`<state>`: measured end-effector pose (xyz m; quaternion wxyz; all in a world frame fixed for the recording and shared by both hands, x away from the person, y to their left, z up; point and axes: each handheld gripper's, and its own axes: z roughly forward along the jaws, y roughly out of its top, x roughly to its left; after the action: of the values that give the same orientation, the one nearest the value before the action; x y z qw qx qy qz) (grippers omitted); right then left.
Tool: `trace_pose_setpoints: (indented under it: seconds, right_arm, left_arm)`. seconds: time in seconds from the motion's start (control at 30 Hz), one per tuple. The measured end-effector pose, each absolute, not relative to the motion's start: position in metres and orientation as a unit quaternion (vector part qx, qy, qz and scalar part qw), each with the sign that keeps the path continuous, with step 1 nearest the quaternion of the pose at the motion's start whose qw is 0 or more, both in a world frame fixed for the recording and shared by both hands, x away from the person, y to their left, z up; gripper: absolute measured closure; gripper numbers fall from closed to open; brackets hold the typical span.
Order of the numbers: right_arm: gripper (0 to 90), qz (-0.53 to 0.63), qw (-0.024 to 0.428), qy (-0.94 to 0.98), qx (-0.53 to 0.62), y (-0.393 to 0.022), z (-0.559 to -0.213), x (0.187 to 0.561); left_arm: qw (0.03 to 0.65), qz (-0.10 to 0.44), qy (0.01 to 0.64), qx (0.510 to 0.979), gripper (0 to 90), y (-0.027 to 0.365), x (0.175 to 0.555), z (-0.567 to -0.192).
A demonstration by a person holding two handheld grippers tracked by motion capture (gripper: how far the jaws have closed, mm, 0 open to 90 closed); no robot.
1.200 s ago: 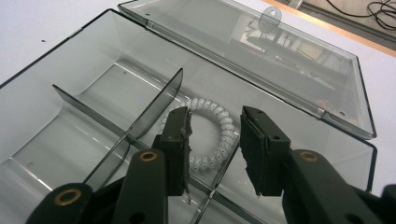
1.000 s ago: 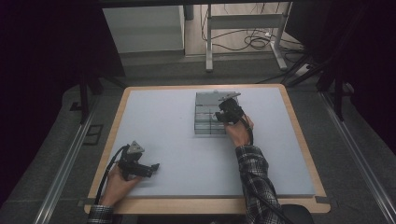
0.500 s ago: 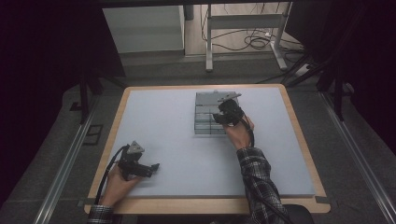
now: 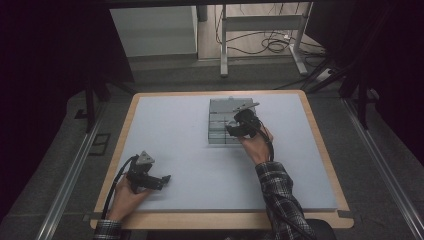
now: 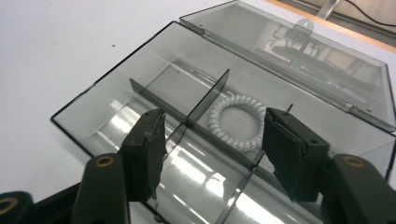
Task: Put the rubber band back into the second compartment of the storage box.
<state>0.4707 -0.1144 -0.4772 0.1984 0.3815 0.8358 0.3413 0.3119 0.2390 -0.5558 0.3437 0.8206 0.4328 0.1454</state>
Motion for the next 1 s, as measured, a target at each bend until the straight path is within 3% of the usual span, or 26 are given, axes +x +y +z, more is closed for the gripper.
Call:
trace_pose_setpoints:
  seconds: [1.0]
  right_arm:
    - [29.7,0.351,0.179,0.843,0.367,-0.132,-0.475,0.443]
  left_arm:
    - [0.344,0.145,0.433,0.821,0.3,0.239,0.312,-0.556]
